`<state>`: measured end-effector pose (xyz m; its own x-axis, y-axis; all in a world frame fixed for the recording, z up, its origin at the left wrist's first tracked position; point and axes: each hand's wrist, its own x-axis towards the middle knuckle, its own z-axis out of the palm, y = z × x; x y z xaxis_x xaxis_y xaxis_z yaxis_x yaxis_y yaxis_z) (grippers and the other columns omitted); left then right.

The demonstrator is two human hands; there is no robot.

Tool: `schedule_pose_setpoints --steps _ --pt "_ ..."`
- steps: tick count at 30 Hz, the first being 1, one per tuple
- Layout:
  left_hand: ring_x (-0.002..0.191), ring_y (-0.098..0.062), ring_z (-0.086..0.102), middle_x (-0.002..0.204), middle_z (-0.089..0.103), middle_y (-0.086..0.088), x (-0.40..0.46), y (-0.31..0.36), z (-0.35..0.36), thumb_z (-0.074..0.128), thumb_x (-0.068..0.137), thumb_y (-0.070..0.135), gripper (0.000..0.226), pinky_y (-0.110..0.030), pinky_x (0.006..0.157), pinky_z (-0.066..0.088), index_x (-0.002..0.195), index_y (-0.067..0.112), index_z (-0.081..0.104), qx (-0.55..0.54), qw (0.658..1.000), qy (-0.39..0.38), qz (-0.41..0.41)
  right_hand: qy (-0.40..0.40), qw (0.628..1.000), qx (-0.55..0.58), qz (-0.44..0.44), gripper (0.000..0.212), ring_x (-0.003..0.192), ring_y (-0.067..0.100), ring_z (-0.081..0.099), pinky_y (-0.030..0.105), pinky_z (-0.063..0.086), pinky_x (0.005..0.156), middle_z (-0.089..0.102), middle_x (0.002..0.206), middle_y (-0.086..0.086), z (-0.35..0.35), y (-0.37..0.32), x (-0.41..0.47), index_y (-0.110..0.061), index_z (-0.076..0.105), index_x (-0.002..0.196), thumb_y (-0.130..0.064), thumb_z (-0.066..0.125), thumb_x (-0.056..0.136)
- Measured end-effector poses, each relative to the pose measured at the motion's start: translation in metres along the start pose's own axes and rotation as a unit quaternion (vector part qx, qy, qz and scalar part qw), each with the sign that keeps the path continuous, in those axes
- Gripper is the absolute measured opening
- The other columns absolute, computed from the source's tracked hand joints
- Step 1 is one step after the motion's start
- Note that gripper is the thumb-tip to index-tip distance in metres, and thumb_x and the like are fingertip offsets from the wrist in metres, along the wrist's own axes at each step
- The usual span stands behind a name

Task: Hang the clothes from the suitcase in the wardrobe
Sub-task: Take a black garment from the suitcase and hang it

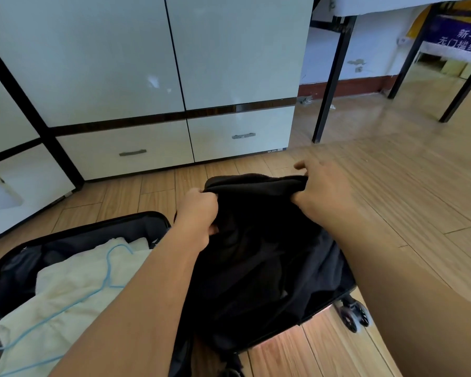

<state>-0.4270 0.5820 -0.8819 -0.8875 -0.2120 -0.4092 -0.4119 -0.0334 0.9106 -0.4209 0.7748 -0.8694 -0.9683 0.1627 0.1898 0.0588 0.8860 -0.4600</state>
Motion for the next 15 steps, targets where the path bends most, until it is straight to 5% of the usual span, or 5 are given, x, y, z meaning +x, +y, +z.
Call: schedule_pose_setpoints --steps 4,8,11,13,15 --pt "0.091 -0.03 0.066 0.102 0.064 -0.018 -0.011 0.014 -0.001 0.037 0.1 0.003 0.022 -0.037 0.063 0.057 0.114 0.003 0.053 -0.229 0.969 -0.059 -0.076 -0.167 0.97 0.155 -0.088 0.048 0.087 0.01 0.056 0.024 0.043 0.073 0.059 0.092 -0.01 -0.011 -0.024 -0.013 -0.026 0.059 0.092 -0.048 0.085 0.057" --pt "0.09 -0.032 0.064 0.106 0.06 -0.023 -0.011 0.018 -0.006 0.038 0.099 0.0 0.028 -0.037 0.061 0.056 0.125 -0.001 0.047 -0.301 0.947 -0.073 -0.078 -0.44 0.897 -0.024 -0.043 0.072 0.073 0.011 0.062 0.024 0.052 0.063 0.061 0.082 -0.003 0.015 -0.031 -0.034 -0.015 0.055 0.111 -0.05 0.088 0.057" --pt "0.091 -0.031 0.064 0.109 0.06 -0.022 -0.012 0.016 -0.01 0.039 0.098 -0.003 0.03 -0.037 0.063 0.056 0.127 0.001 0.047 -0.269 0.958 -0.075 -0.07 -0.443 0.887 -0.082 0.099 0.11 0.108 0.028 0.06 0.038 0.055 0.085 0.054 0.124 0.011 0.05 -0.015 -0.05 -0.008 0.03 0.143 -0.071 0.072 0.063" --pt "0.09 -0.03 0.064 0.11 0.06 -0.019 -0.013 0.011 -0.012 0.037 0.098 -0.005 0.033 -0.035 0.061 0.056 0.126 0.006 0.049 -0.195 0.977 -0.068 -0.05 -0.391 0.9 -0.068 0.181 0.129 0.128 0.035 0.044 0.043 0.047 0.099 0.023 0.15 0.018 0.068 -0.002 -0.059 -0.009 0.003 0.152 -0.07 0.073 0.062" --pt "0.09 -0.028 0.064 0.11 0.06 -0.017 -0.015 0.009 -0.013 0.037 0.098 -0.005 0.035 -0.033 0.061 0.057 0.127 0.01 0.05 -0.146 0.986 -0.065 -0.039 -0.351 0.895 0.053 0.271 0.132 0.125 0.037 0.045 0.045 0.053 0.087 0.017 0.15 0.017 0.081 0.003 -0.067 -0.018 -0.008 0.151 -0.051 0.084 0.063"
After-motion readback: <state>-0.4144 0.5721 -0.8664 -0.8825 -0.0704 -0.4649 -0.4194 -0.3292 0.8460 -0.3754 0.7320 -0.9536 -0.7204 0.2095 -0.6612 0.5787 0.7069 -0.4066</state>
